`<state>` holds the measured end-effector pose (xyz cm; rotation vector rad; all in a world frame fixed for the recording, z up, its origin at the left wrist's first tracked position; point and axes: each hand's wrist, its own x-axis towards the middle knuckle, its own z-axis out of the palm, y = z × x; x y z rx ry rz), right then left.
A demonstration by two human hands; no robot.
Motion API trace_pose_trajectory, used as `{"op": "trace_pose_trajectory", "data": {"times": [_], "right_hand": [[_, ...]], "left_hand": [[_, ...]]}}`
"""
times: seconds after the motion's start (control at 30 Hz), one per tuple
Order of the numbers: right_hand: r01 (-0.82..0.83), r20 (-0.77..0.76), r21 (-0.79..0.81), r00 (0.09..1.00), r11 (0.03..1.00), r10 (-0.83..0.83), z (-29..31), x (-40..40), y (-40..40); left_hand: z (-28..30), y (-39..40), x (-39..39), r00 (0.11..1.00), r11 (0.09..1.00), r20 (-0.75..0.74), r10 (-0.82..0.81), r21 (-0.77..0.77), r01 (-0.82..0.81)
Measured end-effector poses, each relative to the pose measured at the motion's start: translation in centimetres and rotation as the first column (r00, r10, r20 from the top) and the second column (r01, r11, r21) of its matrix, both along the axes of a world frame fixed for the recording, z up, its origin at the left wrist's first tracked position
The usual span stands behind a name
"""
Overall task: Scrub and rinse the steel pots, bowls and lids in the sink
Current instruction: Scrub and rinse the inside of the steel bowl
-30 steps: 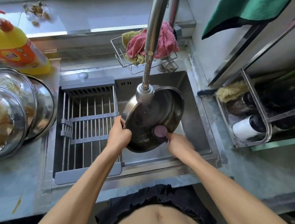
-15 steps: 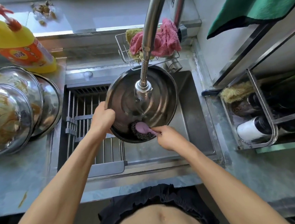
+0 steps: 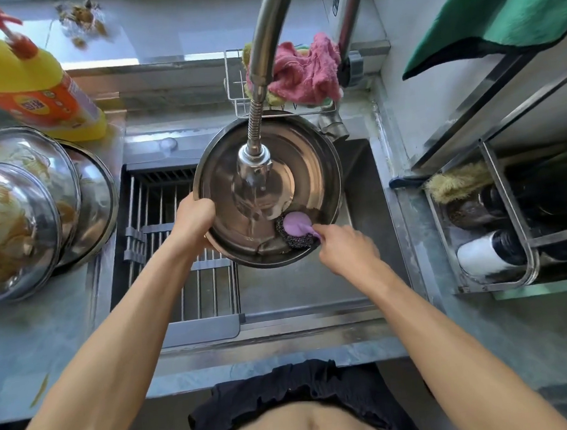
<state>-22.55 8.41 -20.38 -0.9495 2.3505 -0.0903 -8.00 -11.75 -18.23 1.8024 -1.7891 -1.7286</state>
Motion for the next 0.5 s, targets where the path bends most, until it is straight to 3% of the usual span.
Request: {"op": "trace_pose_trajectory", "data": {"times": [0.13,0.33,0.43,0.5], "right_hand": [[0.036,0.001,0.036,0.999,0.999,-0.036,0.2,0.6,-1.0],[0.056,0.303,0.005,0.951,0.998,-0.055,-0.7,3.9,-2.9],[0.004,0.236,0.058,0.972,0.998,-0.017,-0.7,2.0,-2.4],[-0.026,0.081,0.142,0.997,0.99,0.015,-0.7,0.1,-1.6]], "left_hand": [[-0.4,-0.1,-0.5,1.0,1.0,-0.014,-0.003,-0.022,0.003],[-1.3,1.1,-0.5,0.999,0.994,-0.007,-0.034,-0.1,0.033],[-1.4,1.7,-0.1,0.999,0.993,0.005,-0.037,-0.112,0.038],[-1.3,2.2,0.0,0.997,0.989,0.011,-0.077,-0.123,0.078]]}}
